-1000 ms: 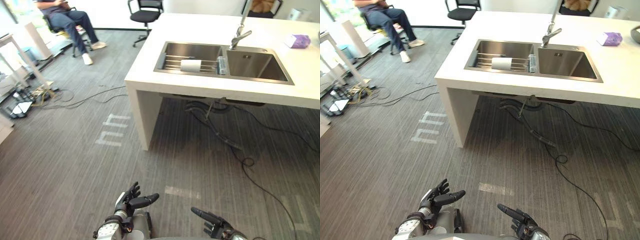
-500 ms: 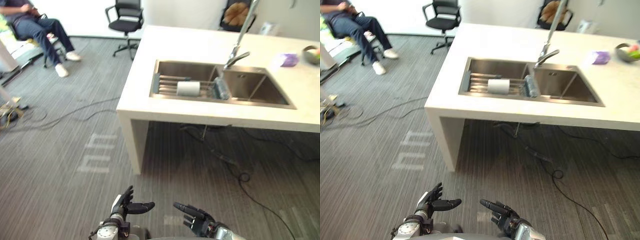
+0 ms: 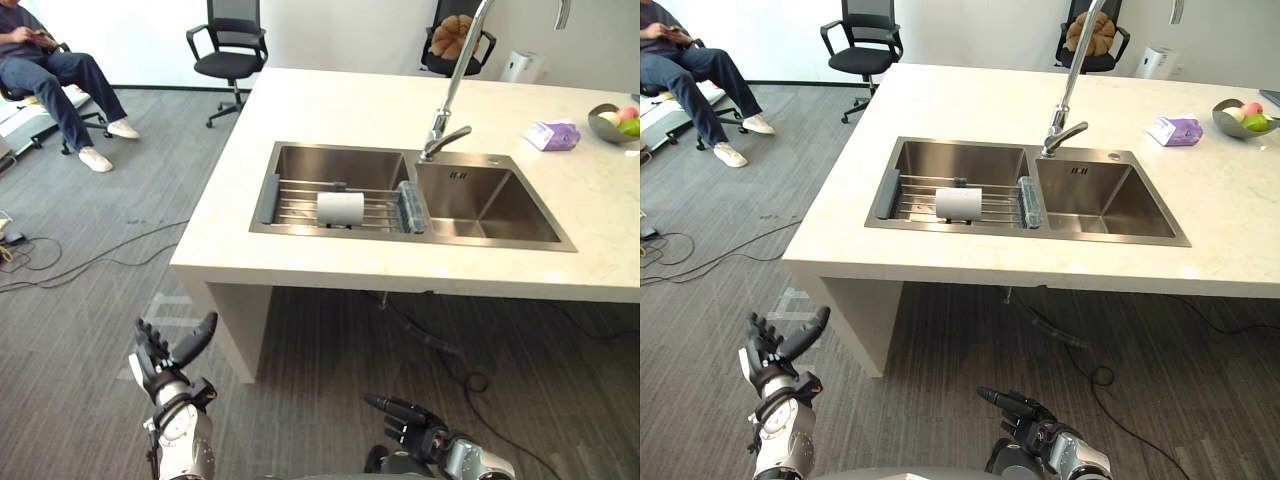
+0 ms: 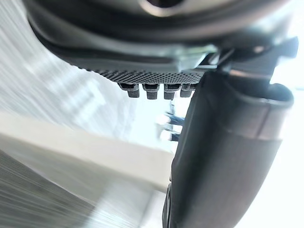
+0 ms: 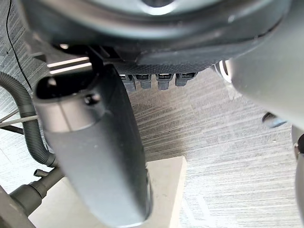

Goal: Walk over to the sink, pick up the cup, carry it to the dishwasher, place the cup inside the dishwasher, then close the dishwasher door

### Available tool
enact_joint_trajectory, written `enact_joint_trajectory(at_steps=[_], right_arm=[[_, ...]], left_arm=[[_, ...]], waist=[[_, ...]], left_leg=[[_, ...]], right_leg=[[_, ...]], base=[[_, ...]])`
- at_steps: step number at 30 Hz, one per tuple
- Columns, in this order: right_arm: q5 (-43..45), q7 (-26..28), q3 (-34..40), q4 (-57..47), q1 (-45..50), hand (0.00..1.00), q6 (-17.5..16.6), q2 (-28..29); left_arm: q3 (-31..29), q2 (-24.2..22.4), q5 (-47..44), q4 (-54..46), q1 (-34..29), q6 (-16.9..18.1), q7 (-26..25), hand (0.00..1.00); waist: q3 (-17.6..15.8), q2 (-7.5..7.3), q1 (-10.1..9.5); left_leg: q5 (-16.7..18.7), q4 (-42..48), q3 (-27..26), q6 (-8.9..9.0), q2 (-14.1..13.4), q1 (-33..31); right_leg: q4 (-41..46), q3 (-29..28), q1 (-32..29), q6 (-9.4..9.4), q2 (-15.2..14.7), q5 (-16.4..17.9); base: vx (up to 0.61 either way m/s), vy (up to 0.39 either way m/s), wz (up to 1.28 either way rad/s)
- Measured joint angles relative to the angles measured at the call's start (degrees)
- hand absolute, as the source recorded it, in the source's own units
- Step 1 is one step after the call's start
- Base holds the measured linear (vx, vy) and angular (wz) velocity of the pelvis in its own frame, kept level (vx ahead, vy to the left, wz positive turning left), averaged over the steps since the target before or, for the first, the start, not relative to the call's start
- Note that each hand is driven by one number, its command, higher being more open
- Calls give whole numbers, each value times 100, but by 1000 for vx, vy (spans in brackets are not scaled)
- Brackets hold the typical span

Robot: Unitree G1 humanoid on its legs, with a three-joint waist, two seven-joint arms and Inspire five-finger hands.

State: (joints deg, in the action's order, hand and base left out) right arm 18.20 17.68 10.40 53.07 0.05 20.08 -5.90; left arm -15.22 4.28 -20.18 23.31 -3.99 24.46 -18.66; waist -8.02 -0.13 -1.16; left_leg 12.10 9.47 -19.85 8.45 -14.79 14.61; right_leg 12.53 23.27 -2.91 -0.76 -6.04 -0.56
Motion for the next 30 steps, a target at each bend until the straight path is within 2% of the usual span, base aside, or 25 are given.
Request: enact_joint_trajectory(at_steps=[2,5,6,7,8,9,10,11,12,14,15,16,17,19,20,23,28,30], right_arm=[[-43,91,-11,86,-3,100,64,-16],[-55,181,-84,142,-38,100,131,-49],[-73,229,-83,244,-69,100,168,-94],[-136,264,-84,284,-80,100,197,-138],[-173,273,-87,292,-82,100,224,-155],[-202,276,-108,319,-76,100,279,-201],[-212,278,-114,333,-54,100,365,-259],[-211,280,-115,339,-44,100,424,-265],[-218,276,-99,352,-70,100,627,-340],[-294,275,-102,413,-145,100,763,-362],[-413,306,-100,433,-176,100,842,-386],[-619,410,-91,379,-156,100,895,-416],[-715,457,-56,368,-160,100,911,-441],[-889,452,-63,238,-65,100,921,-227],[-892,410,-61,211,-46,100,921,-147],[-814,173,-65,-43,103,100,921,-23],[-832,3,-127,-71,156,100,921,4],[-832,-7,-127,-72,205,100,912,11]], left_arm=[[-195,0,182,-397,-17,34,-278,100],[-598,8,477,-962,-110,28,-760,100],[-752,-9,574,-1134,-156,12,-1076,100],[-865,-67,621,-1401,-232,-36,-1373,100],[-933,-102,690,-1526,-268,-37,-1511,100],[-1019,-147,785,-1818,-349,-47,-1706,100],[-1062,-218,865,-2274,-494,-47,-1828,100],[-1068,-248,939,-2486,-558,-27,-1861,100],[-1059,-238,1318,-2938,-619,-17,-1828,100],[-1007,-137,1574,-3131,-610,-19,-1696,100],[-937,-48,1773,-3297,-610,-55,-1622,100],[-766,69,2138,-3674,-597,-97,-1532,100],[-675,143,2308,-3800,-558,-115,-1508,100],[-318,513,2727,-3961,-329,-265,-1419,100],[-96,608,2904,-4054,-193,-390,-1348,100],[604,790,3355,-4427,279,-555,-1159,100],[1399,1679,3963,-4563,1427,-603,201,100],[1551,1691,4134,-4555,1488,-786,572,100]], waist=[[113,71,0],[130,68,-37],[138,54,-101],[124,82,-132],[113,105,-155],[95,199,-223],[99,314,-257],[117,349,-280],[98,418,-345],[72,388,-415],[72,387,-459],[150,533,-450],[177,594,-463],[304,301,-413],[351,205,-415],[366,169,-356],[454,180,-329],[578,196,-283]], left_leg=[[1,-74,-110,8,-86,53],[16,295,-92,-1,-170,-34],[10,1033,93,-174,-213,-386],[-95,1896,374,-497,-261,-778],[-203,2301,491,-679,-296,-962],[-490,3038,686,-1040,-407,-1282],[-827,3748,920,-975,-575,-1583],[-832,4034,1048,-882,-604,-1716],[-21,4193,1112,-653,-251,-2076],[383,3769,1000,-645,166,-2223],[438,3152,913,-616,443,-2281],[-9,1624,977,-594,667,-2209],[-319,1373,945,-861,660,-2137],[-498,787,719,-941,955,-1844],[-569,542,598,-970,1063,-1678],[-582,321,525,-979,1195,-1461],[-660,26,478,-898,1208,-1255],[-698,-111,388,-847,1178,-1171]], right_leg=[[-82,-32,12,56,135,40],[-95,-84,10,95,206,207],[-147,-102,56,100,185,213],[-234,-107,163,105,168,216],[-287,-107,238,109,173,219],[-427,-112,439,165,248,255],[-628,-145,698,317,396,342],[-704,-166,792,347,429,358],[-819,-239,941,384,420,383],[-855,-344,981,375,298,386],[-864,-444,991,340,218,399],[-832,-539,990,129,256,422],[-796,-621,1003,57,298,442],[-823,-825,991,-106,39,430],[-856,-899,999,-118,-65,430],[-899,-912,1094,-157,-173,456],[-904,-990,1117,-222,-150,527],[-950,-1073,1114,-220,-106,525]], base=[[53,-30,-14],[82,-50,-15],[107,-87,-13],[114,-105,-9],[128,-80,0],[163,-91,0],[179,-75,-2],[251,7,-10],[208,65,-17],[171,83,-28],[159,119,-44],[155,131,-48],[182,142,-45],[251,129,-28],[227,87,-23],[145,51,-15],[39,-34,-7],[26,-70,-24]])
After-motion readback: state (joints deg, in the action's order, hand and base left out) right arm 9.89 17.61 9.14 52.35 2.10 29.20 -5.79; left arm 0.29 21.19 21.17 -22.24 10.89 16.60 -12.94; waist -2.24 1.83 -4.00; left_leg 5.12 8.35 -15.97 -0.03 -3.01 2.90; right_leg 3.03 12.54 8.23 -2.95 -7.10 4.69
